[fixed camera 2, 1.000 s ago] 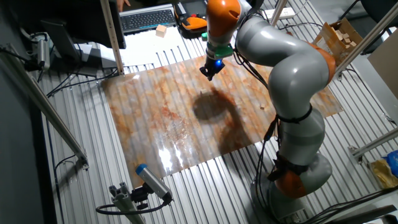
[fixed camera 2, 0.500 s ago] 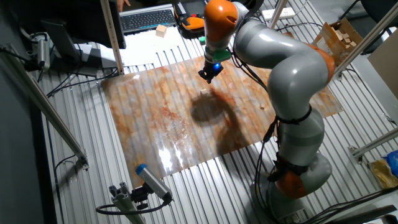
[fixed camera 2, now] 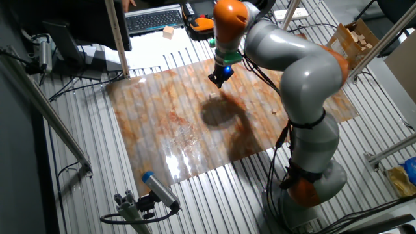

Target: Pick up one small block

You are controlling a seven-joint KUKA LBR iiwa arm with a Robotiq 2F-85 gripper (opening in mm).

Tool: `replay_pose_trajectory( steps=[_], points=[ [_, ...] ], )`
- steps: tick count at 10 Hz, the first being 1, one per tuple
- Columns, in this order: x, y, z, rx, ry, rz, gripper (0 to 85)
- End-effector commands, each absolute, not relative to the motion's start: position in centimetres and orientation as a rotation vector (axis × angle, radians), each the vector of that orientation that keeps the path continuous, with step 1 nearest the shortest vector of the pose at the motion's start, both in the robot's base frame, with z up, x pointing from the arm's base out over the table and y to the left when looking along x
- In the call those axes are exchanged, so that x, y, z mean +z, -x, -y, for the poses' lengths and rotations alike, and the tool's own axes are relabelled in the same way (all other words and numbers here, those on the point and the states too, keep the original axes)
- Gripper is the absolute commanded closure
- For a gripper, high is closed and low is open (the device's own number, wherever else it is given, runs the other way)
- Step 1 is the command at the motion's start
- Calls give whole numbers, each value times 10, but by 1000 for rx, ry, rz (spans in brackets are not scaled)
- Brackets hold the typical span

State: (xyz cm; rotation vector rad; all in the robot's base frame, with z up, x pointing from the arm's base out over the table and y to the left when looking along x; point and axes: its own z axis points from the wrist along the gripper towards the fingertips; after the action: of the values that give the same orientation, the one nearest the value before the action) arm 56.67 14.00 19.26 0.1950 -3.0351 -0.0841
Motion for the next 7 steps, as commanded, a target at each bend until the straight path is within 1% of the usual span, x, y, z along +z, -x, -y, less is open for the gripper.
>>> replay_pose_trajectory(
  steps=[1, 3, 7],
  points=[
    [192, -567, -140, -72, -207, 3098, 850],
    [190, -566, -140, -40, -225, 3107, 850],
    [169, -569, -136, -50, -242, 3109, 850]
  ],
)
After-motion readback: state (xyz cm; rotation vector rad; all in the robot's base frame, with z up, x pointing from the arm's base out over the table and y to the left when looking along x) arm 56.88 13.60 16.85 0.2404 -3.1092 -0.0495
